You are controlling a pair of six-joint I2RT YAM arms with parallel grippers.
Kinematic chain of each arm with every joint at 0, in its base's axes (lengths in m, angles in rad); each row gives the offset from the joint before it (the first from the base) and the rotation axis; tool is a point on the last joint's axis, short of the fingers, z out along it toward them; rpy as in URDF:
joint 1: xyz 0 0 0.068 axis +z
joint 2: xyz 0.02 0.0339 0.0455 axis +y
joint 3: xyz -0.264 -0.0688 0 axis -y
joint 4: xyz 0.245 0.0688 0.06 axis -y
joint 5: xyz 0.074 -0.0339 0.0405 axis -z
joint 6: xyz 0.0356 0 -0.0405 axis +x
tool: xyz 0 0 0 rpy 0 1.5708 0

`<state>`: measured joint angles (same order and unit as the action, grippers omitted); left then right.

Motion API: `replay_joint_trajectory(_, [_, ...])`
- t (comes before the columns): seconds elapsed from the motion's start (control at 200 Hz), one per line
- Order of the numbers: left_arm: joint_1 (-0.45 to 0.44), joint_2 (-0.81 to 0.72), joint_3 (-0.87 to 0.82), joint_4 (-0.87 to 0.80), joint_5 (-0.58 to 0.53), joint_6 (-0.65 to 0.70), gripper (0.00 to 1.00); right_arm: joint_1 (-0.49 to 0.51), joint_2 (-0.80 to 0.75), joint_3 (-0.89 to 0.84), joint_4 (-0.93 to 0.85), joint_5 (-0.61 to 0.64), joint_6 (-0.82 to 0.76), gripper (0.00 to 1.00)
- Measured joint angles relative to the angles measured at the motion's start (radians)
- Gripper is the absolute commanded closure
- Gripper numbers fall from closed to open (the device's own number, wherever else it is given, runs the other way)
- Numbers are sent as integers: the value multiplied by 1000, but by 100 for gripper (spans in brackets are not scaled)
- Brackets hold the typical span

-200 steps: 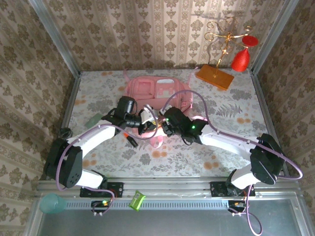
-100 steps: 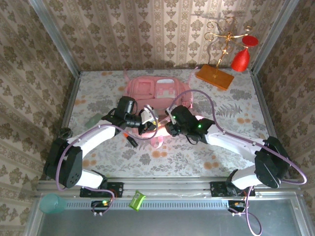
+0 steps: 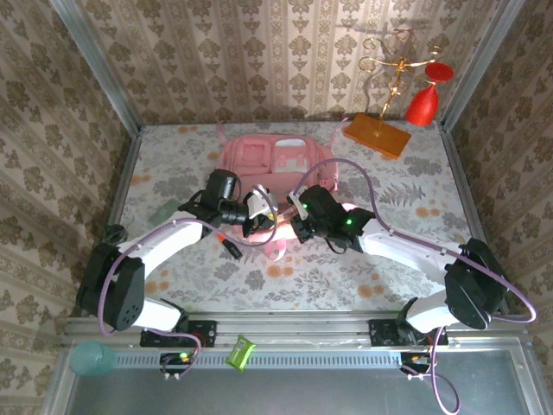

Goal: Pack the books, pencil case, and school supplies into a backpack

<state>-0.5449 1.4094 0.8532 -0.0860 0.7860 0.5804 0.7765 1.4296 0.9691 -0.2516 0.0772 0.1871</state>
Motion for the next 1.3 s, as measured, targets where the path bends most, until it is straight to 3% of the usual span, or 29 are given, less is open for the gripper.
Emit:
replay_joint_trajectory(0.145, [-17,0,5,-42,-26,60,100,-26,-11,-6,-24,-14,15,100])
replay_joint_trajectory(0.335, [-36,-1,18,-95,-77,140,100,-196,-108,-87,-74,-43,72,100])
replay_joint_trajectory(0.52, [-30,-11,18,-117,-69,176,100,-278,-103,-90,-104,-65,80,100])
replay_joint_trajectory(0.86, [42,-77,-15,-124,39,203,100,-515,197,63,-89,-142,33,100])
replay_joint_trajectory(1.17, [47,-78,-17,-103,45,218,100,-544,305,177,-95,-207,3,100])
replay_joint_trajectory(1.3, [30,-69,-24,-53,40,183,100,-555,298,176,-93,-216,3,77])
